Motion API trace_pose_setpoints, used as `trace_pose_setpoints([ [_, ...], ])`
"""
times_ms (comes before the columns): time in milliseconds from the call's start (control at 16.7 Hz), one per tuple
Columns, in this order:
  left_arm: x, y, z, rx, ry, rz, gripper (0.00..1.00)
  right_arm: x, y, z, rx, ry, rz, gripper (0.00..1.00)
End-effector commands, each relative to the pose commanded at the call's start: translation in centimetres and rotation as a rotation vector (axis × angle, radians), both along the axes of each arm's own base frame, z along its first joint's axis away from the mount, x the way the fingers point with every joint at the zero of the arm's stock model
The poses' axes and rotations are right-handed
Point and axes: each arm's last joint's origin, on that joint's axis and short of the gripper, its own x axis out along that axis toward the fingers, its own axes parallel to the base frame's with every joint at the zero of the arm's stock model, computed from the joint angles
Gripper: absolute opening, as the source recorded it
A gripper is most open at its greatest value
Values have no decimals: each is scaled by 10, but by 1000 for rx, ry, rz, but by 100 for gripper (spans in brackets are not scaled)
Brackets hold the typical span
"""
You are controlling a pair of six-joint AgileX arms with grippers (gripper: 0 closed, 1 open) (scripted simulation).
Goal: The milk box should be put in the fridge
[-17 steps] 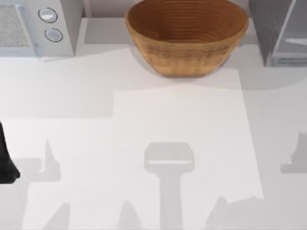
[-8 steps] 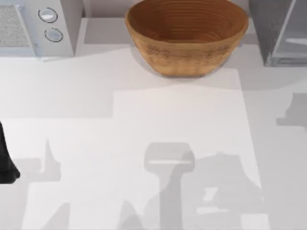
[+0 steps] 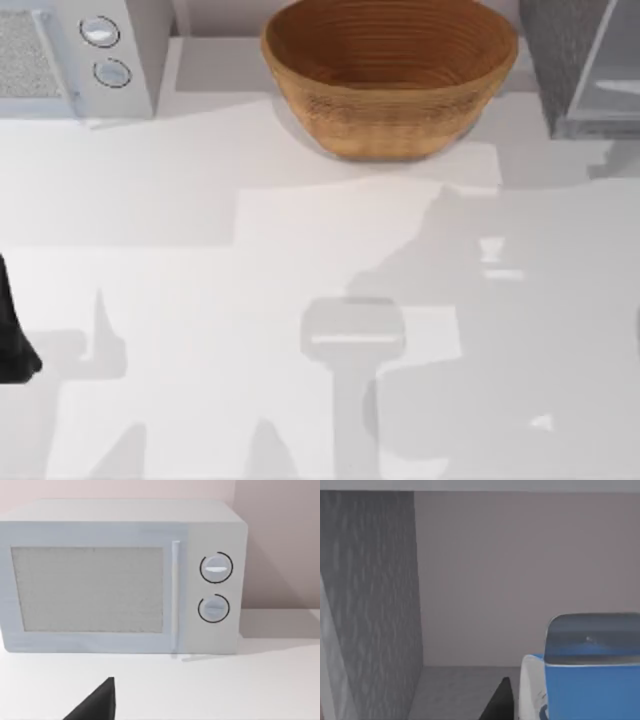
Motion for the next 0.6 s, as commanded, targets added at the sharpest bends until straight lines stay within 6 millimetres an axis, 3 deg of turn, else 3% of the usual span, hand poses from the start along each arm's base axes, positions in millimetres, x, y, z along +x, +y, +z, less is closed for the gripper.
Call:
trace_pose_setpoints([
  [300, 0, 0, 0, 0, 0, 0, 100, 55, -27, -56, 2, 6, 0, 0],
  [600, 0, 0, 0, 0, 0, 0, 100, 77, -42, -104, 9, 31, 1, 0],
])
